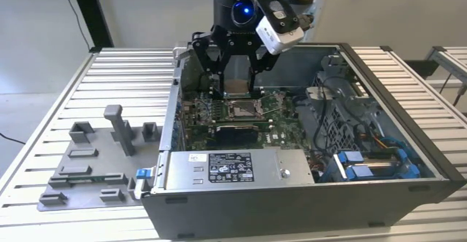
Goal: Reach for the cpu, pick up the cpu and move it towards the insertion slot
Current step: 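Pick up the cpu and move it towards the insertion slot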
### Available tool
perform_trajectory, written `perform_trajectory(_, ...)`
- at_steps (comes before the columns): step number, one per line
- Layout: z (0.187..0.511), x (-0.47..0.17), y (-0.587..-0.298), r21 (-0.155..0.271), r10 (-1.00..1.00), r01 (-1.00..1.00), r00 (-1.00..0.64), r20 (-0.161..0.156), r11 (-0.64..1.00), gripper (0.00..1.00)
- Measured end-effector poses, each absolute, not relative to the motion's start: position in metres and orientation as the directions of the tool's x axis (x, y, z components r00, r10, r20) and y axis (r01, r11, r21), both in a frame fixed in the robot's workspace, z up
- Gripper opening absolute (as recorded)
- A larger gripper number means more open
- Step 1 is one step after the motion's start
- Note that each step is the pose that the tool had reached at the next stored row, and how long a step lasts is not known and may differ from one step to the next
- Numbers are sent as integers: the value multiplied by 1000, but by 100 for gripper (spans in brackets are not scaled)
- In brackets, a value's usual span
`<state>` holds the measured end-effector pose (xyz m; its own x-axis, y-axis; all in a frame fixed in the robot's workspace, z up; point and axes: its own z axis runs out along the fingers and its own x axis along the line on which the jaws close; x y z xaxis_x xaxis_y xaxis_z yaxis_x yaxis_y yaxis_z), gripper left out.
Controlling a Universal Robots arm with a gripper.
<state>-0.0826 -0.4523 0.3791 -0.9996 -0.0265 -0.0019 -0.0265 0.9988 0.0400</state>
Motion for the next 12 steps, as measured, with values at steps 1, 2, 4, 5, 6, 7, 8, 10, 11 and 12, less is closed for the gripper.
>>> perform_trajectory(1,379,-80,-452,40,-26,-27,-1000,-2,999,0)
perform_trajectory(2,379,-78,-452,40,-27,-27,-1000,-2,999,0)
perform_trajectory(4,379,-72,-451,40,-27,-27,-1000,-2,999,0)
perform_trajectory(5,379,-69,-451,40,-26,-26,-1000,-2,999,0)
perform_trajectory(6,379,-66,-451,40,-26,-26,-1000,-2,999,0)
perform_trajectory(7,379,-63,-450,40,-26,-26,-1000,-2,999,0)
perform_trajectory(8,379,-60,-450,40,-25,-25,-1000,-2,999,0)
perform_trajectory(10,379,-54,-450,40,-22,-22,-1000,-2,999,0)
perform_trajectory(11,379,-52,-450,40,-21,-21,-1000,-2,999,0)
perform_trajectory(12,379,-50,-450,40,-19,-20,-1000,-2,999,0)
